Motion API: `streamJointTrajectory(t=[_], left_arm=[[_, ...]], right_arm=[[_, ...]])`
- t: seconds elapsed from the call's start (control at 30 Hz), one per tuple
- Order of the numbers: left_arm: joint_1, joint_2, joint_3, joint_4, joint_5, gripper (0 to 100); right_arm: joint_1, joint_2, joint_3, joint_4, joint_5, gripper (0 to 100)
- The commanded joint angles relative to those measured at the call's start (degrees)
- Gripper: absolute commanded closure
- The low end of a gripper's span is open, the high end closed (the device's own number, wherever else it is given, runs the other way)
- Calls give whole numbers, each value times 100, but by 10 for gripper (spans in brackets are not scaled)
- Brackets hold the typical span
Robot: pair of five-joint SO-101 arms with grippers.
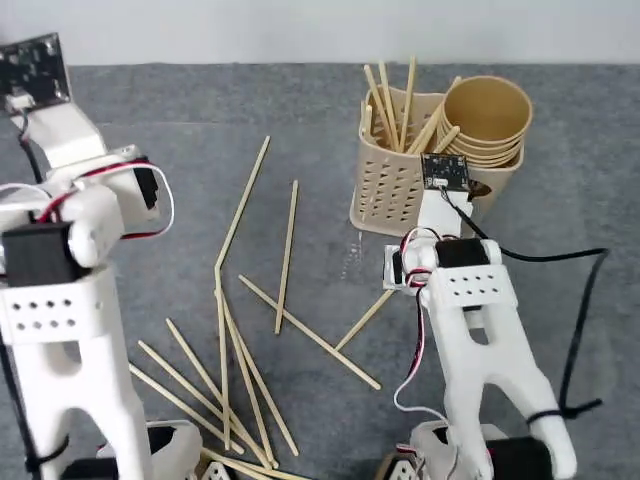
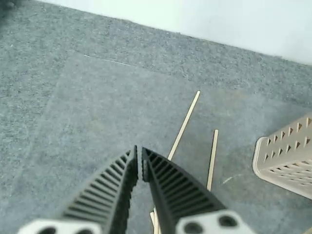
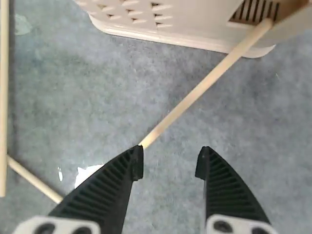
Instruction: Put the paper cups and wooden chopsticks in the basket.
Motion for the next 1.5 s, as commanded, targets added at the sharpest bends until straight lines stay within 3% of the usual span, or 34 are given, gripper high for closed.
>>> streamJointTrajectory(t=[0.0, 0.53, 0.73, 0.93, 1.47], left_arm=[[-35, -536, 462, -475, -9, 987], [9, -1881, 2246, -1389, -9, 987], [9, -1925, 2360, -1371, -9, 987], [9, -1925, 2404, -1354, -9, 987], [9, -1925, 2404, -1363, -9, 987]], right_arm=[[-4, 145, -70, -277, -53, 815], [391, 778, -70, -1024, -62, 816], [365, 778, -70, -1112, -334, 825], [365, 778, -70, -1112, -334, 944], [330, 708, -70, -409, -334, 946]])
